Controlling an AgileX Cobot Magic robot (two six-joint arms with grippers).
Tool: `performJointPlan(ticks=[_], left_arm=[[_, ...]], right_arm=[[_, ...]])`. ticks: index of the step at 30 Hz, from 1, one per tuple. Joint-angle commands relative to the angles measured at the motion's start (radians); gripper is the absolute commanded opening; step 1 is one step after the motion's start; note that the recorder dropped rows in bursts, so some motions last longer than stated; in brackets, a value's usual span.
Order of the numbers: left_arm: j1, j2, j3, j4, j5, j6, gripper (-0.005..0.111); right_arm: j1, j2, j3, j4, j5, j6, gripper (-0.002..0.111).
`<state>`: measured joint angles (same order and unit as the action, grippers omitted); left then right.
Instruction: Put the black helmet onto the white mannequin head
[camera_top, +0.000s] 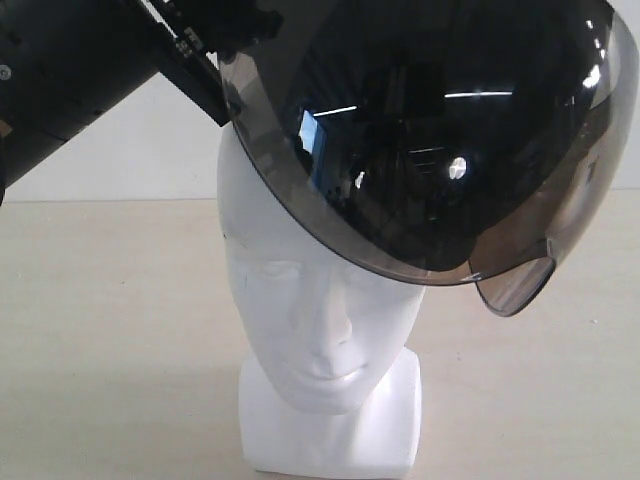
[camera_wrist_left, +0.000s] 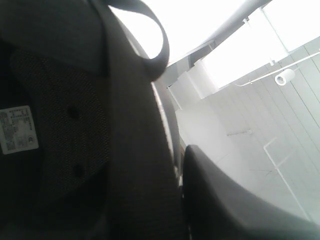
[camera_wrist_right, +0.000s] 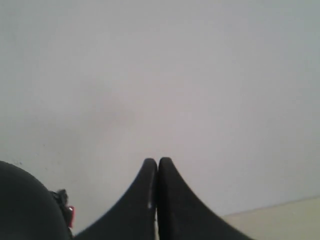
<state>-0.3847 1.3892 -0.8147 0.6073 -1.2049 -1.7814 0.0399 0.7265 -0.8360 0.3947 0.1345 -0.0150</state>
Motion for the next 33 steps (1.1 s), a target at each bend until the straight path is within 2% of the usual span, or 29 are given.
performJointPlan(ticks=[1, 5, 8, 14, 20, 27, 33], left_arm=[[0.015, -0.034, -0.001, -0.042, -0.016, 0.017, 0.004], [0.015, -0.048, -0.001, -0.042, -0.016, 0.017, 0.004], [0.015, -0.053, -0.001, -0.046, -0.016, 0.032, 0.004], [0.015, -0.053, -0.001, -0.068, -0.016, 0.051, 0.004], [0.015, -0.053, -0.001, -0.098, -0.016, 0.063, 0.004], [0.015, -0.053, -0.001, -0.096, -0.016, 0.087, 0.004], [0.015, -0.053, -0.001, -0.096, -0.016, 0.101, 0.004]], right_arm=[[0.004, 0.12, -0.018, -0.004, 0.02, -0.074, 0.0], [0.043, 0.173, -0.088, 0.044, 0.092, -0.132, 0.0], [0.103, 0.183, -0.174, 0.156, 0.135, -0.28, 0.0], [0.168, 0.241, -0.402, 0.386, 0.435, -0.608, 0.0], [0.168, 0.349, -0.503, 0.45, 0.481, -0.638, 0.0], [0.168, 0.426, -0.502, 0.55, 0.495, -0.755, 0.0], [0.168, 0.475, -0.502, 0.587, 0.518, -0.759, 0.0]])
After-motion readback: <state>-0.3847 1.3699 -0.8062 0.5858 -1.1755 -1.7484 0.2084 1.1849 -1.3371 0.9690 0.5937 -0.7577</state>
